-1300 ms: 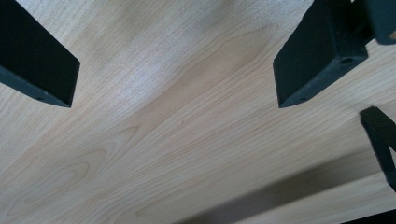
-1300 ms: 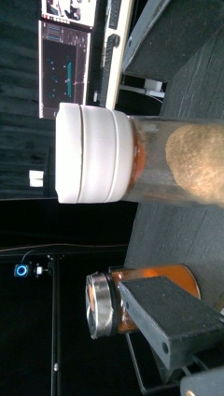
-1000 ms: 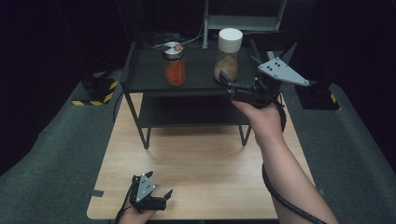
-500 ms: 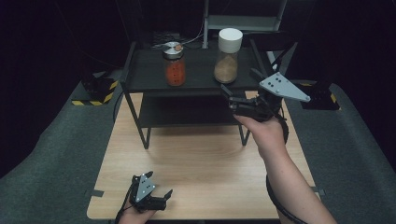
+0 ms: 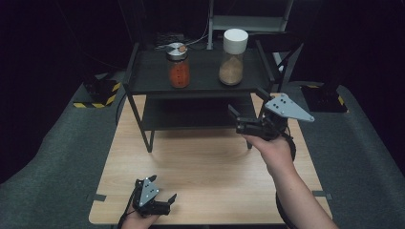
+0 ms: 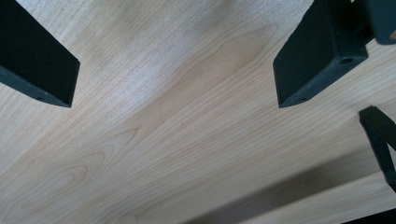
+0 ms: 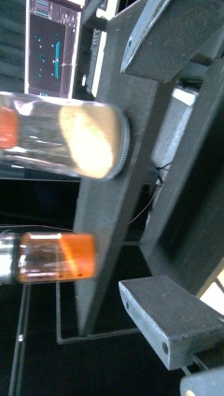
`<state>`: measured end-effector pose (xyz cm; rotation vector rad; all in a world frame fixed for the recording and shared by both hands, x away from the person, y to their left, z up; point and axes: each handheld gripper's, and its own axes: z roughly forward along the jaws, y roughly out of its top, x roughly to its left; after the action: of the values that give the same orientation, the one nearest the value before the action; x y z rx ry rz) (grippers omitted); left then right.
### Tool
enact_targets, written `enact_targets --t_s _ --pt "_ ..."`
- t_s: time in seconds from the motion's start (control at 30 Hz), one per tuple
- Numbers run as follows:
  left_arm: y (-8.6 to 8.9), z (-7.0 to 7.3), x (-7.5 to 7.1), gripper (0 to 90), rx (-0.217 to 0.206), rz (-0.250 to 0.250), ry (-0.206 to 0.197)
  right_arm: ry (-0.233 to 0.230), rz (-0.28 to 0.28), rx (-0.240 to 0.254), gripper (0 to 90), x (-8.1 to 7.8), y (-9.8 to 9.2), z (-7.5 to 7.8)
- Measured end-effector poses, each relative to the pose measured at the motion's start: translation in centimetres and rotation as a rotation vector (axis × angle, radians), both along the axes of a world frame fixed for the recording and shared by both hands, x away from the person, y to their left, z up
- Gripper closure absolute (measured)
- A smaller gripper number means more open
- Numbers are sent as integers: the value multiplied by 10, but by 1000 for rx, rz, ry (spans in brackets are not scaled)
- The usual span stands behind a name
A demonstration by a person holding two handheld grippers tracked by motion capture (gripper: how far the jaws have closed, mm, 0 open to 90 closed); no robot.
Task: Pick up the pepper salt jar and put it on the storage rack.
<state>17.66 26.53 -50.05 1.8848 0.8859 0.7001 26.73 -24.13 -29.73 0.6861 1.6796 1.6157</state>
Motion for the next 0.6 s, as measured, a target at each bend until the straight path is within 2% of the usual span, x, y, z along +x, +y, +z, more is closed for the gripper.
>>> enact_targets --t_s 0.17,0.6 --pt "0 0 0 6 0 0 0 19 9 -6 0 -4 -7 -14" --pt "-1 0 0 6 2 2 -2 54 32 -66 0 -22 -21 -54"
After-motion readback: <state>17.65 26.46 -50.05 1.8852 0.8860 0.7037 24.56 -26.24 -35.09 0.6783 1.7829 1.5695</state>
